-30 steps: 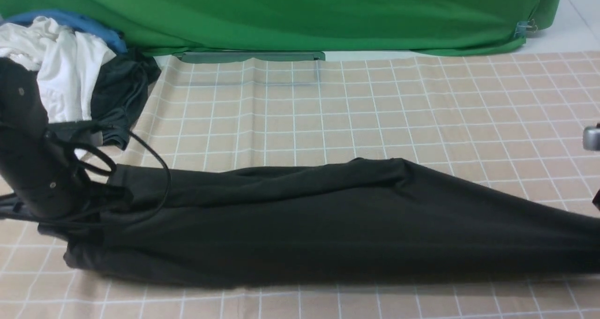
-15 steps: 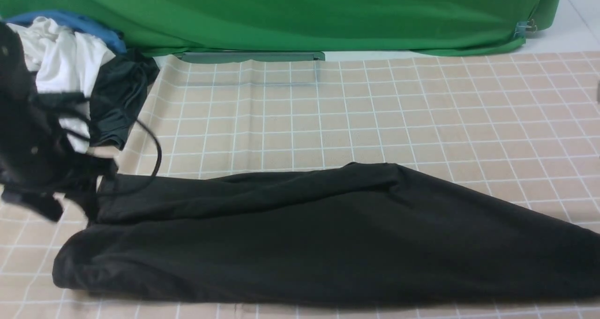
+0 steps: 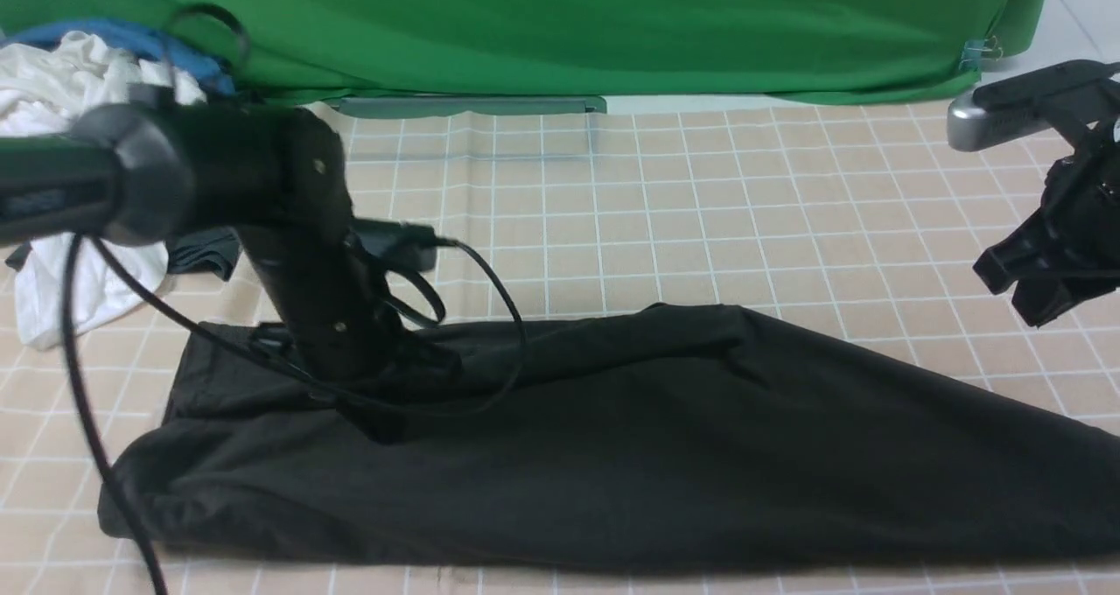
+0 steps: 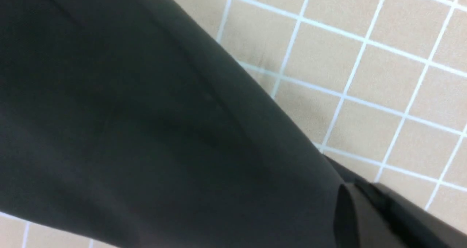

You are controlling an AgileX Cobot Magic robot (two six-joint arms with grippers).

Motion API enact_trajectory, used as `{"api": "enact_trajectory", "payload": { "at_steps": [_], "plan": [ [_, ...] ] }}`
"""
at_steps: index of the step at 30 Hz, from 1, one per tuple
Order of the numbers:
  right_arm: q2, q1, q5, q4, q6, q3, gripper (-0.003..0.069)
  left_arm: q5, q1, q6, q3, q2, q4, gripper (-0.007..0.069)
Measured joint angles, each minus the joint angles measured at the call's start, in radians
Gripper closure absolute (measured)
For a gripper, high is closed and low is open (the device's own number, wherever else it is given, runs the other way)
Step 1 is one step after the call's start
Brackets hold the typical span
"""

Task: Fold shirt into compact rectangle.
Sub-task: 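Pull the folded dark garment lengthwise by its ends to straighten it flat on the table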

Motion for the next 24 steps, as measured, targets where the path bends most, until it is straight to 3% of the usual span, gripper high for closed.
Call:
{"api": "enact_trajectory", "payload": {
  "at_steps": [6,8,11,17,20,24],
  "plan": [
    [0.000,0.000,-0.006,-0.002,0.000,0.000,0.0598,-0.090,-0.001,-0.021,-0.006,0.009,0.013,0.0608],
    [0.000,0.000,-0.009,-0.001,0.000,0.000,0.0591,-0.272,-0.002,-0.085,-0.006,0.014,0.059,0.0607],
    [0.000,0.000,-0.006,-0.001,0.000,0.000,0.0588,-0.419,-0.002,-0.150,-0.006,0.025,0.124,0.0606],
    [0.000,0.000,0.010,0.000,0.000,0.000,0.0574,-0.605,-0.001,-0.200,-0.007,0.047,0.208,0.0606],
    [-0.002,0.000,0.015,0.008,0.000,0.000,0.0570,-0.576,-0.001,-0.209,-0.021,0.045,0.239,0.0606],
    [-0.026,0.000,0.021,0.014,0.000,0.000,0.0568,-0.472,-0.001,-0.307,-0.072,0.008,0.398,0.0606]
  ]
}}
